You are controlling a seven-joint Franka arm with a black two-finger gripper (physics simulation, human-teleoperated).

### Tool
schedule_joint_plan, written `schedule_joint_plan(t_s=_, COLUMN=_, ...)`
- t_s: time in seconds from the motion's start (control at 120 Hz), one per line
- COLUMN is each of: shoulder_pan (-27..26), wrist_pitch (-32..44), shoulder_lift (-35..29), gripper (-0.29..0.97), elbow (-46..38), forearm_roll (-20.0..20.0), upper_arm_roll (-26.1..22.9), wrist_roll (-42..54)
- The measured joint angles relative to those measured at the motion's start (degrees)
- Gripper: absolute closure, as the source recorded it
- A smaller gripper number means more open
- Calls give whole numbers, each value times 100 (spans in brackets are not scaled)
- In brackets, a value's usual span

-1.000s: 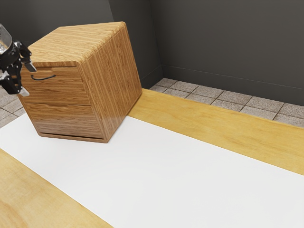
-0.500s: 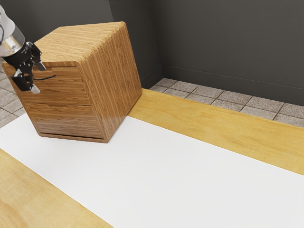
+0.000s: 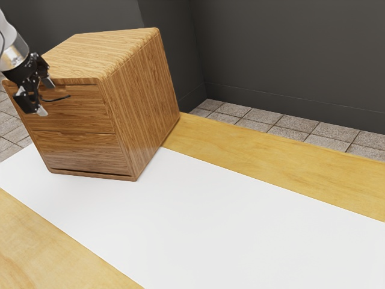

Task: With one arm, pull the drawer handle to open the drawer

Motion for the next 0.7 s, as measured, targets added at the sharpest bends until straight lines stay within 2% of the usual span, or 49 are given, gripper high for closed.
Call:
schedule_joint_plan(t_s=0.242, shoulder_pan=-160, wrist_pitch=75, shoulder_lift=-430, gripper=2, elbow=-592, forearm_roll=-33, upper_arm_roll=-7, wrist_roll=38)
schedule_joint_plan(t_s=0.433, shoulder_pan=-123, wrist_pitch=130, shoulder_lift=-400, gripper=13, elbow=-608, forearm_roll=-149, upper_arm_roll=27, wrist_roll=62)
schedule_joint_plan(t_s=0.7, shoulder_pan=82, wrist_pitch=190, shoulder_lift=-200, gripper=19, elbow=-433, forearm_roll=-188, upper_arm_roll=30, wrist_roll=93)
